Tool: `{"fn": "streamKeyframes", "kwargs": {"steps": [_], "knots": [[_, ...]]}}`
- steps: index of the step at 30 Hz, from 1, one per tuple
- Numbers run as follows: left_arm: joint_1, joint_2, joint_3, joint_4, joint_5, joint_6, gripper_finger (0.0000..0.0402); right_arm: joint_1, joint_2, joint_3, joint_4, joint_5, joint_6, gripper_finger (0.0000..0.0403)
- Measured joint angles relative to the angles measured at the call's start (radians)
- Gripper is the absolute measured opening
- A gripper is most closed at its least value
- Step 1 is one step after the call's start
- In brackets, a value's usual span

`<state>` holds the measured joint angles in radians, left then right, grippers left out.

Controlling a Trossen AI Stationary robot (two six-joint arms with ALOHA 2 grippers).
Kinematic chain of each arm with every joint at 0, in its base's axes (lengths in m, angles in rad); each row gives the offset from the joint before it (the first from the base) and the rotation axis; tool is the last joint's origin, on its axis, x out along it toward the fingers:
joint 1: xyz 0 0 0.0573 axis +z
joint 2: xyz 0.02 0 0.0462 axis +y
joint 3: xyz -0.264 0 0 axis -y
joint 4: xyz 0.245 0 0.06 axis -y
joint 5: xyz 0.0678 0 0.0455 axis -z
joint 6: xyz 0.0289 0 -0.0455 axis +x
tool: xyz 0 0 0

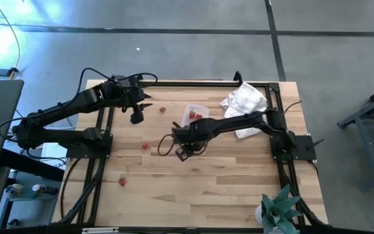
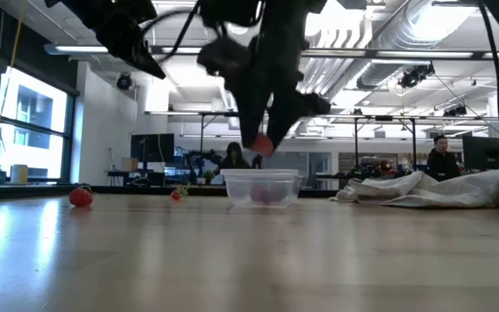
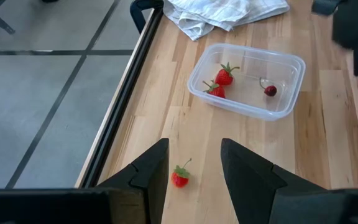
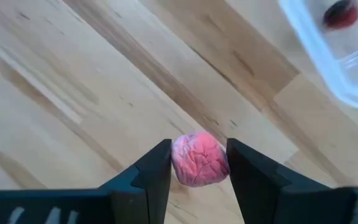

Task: Pick and placing Produce into tupperware
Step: Put the peach into the transparent container

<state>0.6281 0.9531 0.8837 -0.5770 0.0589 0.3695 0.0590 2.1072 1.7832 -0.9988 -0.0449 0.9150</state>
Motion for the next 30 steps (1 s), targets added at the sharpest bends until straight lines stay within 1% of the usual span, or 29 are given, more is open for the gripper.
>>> {"fn": "streamKeyframes", "kwargs": {"steps": [6, 13, 19, 22, 26, 30], "knots": [[0.000, 0.000, 0.000, 0.000, 0.000, 0.000, 0.0136, -0.035, -0.080, 0.000, -0.026, 0.092, -0.023, 0.0142], [0.000, 0.000, 0.000, 0.000, 0.000, 0.000, 0.0136, -0.128, -0.135, 0.000, -0.063, 0.170, -0.088, 0.0142], [0.000, 0.000, 0.000, 0.000, 0.000, 0.000, 0.0136, -0.219, -0.120, 0.002, -0.060, 0.171, -0.174, 0.0142], [0.000, 0.000, 0.000, 0.000, 0.000, 0.000, 0.0136, -0.258, -0.092, 0.001, -0.061, 0.146, -0.206, 0.0142], [0.000, 0.000, 0.000, 0.000, 0.000, 0.000, 0.0136, -0.288, -0.064, 0.002, -0.036, 0.136, -0.238, 0.0142], [0.000, 0.000, 0.000, 0.000, 0.000, 0.000, 0.0136, -0.303, -0.018, 0.002, -0.004, 0.093, -0.261, 0.0142]]}}
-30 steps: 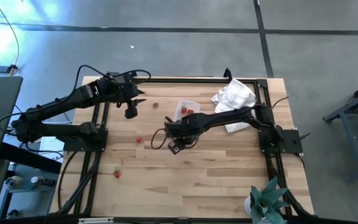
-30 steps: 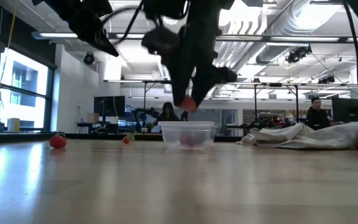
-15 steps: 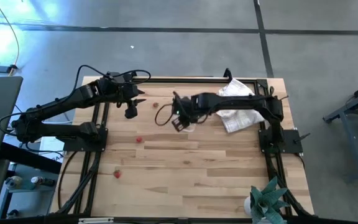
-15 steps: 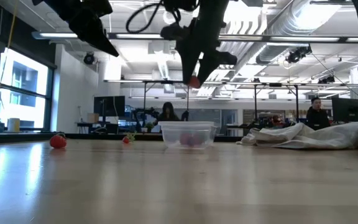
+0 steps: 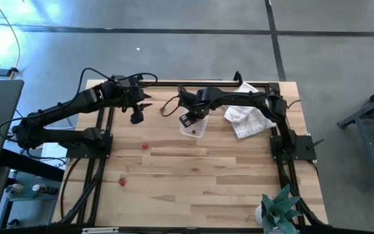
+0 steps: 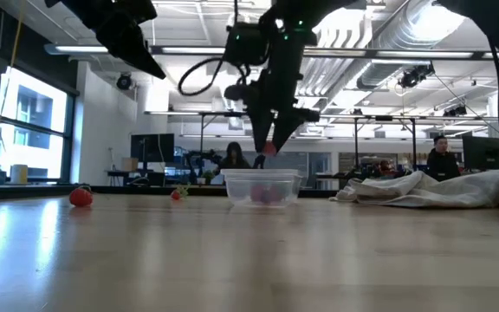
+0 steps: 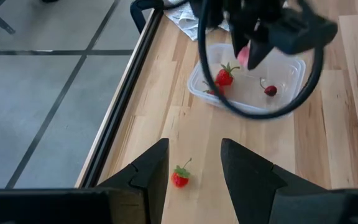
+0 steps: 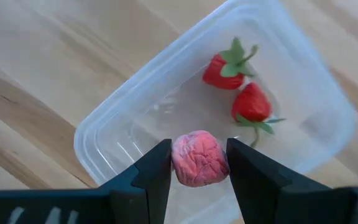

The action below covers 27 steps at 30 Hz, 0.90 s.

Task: Pick and placing Produce into tupperware
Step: Put the peach into the transparent container

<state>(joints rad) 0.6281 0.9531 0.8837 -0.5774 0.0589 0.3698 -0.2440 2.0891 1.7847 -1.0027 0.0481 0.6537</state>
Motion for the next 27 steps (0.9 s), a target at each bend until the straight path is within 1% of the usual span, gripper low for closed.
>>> {"fn": "streamKeyframes", "kwargs": {"steps": [5, 17, 27], "knots": [[0.000, 0.000, 0.000, 0.000, 0.000, 0.000, 0.0136, -0.007, 0.063, 0.000, 0.000, -0.014, -0.031, 0.0142], [0.000, 0.000, 0.000, 0.000, 0.000, 0.000, 0.0136, -0.007, 0.157, 0.000, 0.028, -0.038, -0.087, 0.0142], [0.000, 0.000, 0.000, 0.000, 0.000, 0.000, 0.0136, -0.009, 0.165, 0.000, 0.048, -0.041, -0.135, 0.0142]]}}
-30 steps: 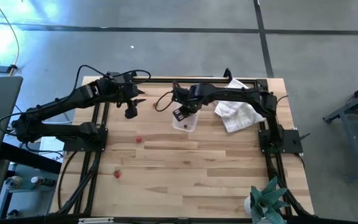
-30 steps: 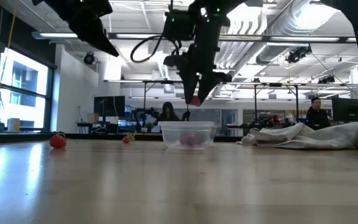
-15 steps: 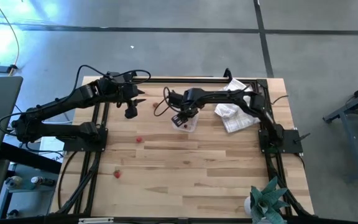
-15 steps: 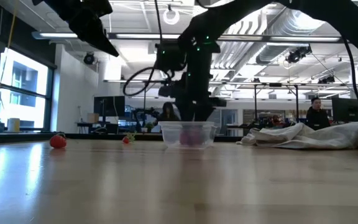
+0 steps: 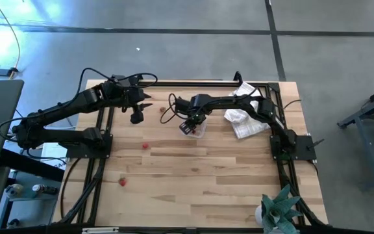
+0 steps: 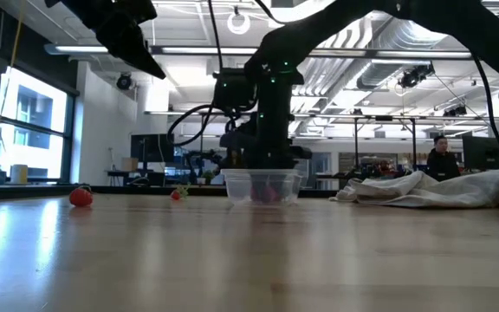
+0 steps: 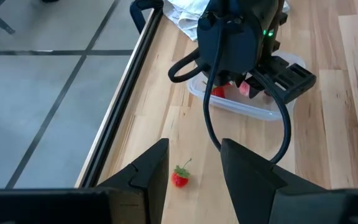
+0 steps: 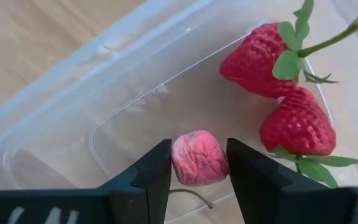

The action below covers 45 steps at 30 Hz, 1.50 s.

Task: Pick and placing Produce into tupperware
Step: Put the peach into the transparent container

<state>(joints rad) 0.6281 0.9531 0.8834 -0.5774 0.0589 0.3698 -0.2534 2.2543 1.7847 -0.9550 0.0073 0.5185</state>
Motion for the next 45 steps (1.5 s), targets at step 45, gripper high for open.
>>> {"fn": "streamKeyframes", "kwargs": {"steps": [45], "knots": [[0.000, 0.000, 0.000, 0.000, 0.000, 0.000, 0.0136, -0.003, 0.000, 0.000, -0.005, -0.016, -0.003, 0.0143]]}}
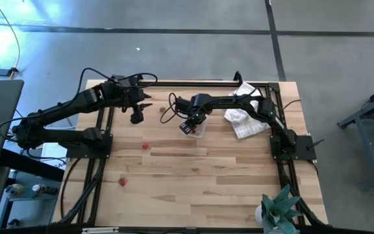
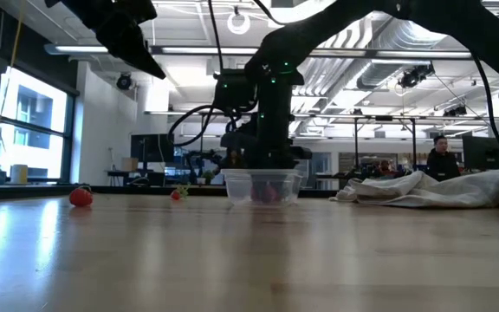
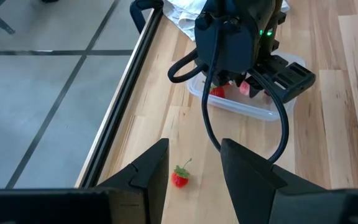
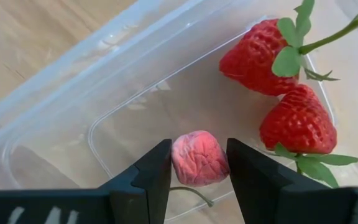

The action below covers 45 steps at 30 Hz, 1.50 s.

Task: Pick and placing Produce into tupperware
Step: Put the peach into the transparent container, then put the strawberry into the transparent container

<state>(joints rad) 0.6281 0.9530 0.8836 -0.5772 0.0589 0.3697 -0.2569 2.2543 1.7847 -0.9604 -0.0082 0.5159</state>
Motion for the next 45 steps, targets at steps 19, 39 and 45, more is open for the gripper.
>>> {"fn": "streamKeyframes", "kwargs": {"steps": [19, 39, 45], "knots": [[0.000, 0.000, 0.000, 0.000, 0.000, 0.000, 0.0136, -0.003, 0.000, 0.000, -0.008, 0.022, -0.001, 0.0216], [0.000, 0.000, 0.000, 0.000, 0.000, 0.000, 0.0136, 0.085, -0.005, 0.147, -0.050, 0.057, -0.117, 0.0211], [0.000, 0.000, 0.000, 0.000, 0.000, 0.000, 0.0136, 0.089, -0.004, 0.102, -0.051, 0.025, -0.155, 0.0211]]}}
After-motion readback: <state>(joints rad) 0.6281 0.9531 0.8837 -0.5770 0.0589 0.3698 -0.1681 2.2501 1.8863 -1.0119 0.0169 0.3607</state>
